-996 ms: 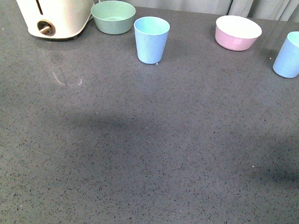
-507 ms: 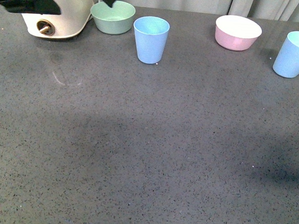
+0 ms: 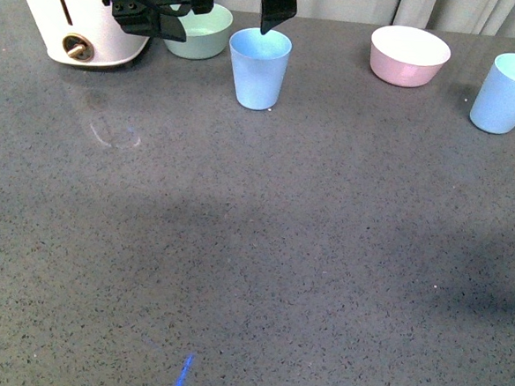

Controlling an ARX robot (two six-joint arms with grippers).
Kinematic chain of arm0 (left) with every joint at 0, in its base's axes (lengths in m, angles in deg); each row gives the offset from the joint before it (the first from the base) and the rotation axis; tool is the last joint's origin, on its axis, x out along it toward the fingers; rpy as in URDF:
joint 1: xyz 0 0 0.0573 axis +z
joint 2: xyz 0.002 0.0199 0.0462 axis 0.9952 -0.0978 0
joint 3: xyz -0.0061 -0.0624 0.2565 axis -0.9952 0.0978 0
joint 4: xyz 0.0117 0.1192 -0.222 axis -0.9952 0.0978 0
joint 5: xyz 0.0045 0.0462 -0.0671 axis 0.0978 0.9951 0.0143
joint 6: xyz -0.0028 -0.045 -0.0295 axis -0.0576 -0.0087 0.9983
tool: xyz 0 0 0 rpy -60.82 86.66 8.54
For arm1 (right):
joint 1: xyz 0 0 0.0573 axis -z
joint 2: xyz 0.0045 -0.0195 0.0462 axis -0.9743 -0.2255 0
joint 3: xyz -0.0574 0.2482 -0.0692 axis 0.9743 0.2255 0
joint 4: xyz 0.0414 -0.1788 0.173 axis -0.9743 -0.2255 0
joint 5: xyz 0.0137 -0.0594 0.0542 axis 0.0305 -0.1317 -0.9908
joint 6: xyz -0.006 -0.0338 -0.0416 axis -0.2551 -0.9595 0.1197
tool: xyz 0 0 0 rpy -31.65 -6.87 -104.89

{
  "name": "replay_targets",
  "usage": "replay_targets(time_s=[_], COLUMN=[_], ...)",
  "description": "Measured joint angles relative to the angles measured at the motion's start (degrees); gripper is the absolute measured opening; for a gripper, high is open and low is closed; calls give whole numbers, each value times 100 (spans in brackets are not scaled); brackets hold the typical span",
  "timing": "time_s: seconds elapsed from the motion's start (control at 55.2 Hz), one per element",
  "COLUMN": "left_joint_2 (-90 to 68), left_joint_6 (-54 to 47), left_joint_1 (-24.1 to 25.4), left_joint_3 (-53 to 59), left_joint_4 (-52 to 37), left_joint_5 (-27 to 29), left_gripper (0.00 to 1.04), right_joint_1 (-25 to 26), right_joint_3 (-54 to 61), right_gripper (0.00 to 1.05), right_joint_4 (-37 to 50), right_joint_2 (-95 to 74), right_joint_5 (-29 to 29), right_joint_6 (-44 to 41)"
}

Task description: Stack blue cups with both arms

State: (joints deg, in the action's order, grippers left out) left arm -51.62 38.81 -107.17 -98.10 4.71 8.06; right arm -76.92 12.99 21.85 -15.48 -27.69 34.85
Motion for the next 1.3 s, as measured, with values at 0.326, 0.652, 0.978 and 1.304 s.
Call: replay_targets(time_s=[0.326, 0.652, 0.978, 1.304], left_joint_2=[-949, -1602, -1790, -319], left_joint_6=[20, 28, 170, 332], left_joint_1=[31, 94, -74, -796], left_joint_3=[-1467, -2382, -2597, -778], left_joint_4=[870, 1572, 1635, 1008], left_joint_5=[136, 269, 269, 592], left_gripper=[96, 77, 14, 2], right_joint_1=[0, 0, 0, 0], right_joint_3=[0, 0, 0, 0], right_gripper=[96, 96, 96, 96], right_joint_4=[0, 0, 0, 0], right_joint_2=[2, 2, 2, 2], right_joint_5=[0, 0, 0, 0], right_joint_6=[0, 2, 0, 0])
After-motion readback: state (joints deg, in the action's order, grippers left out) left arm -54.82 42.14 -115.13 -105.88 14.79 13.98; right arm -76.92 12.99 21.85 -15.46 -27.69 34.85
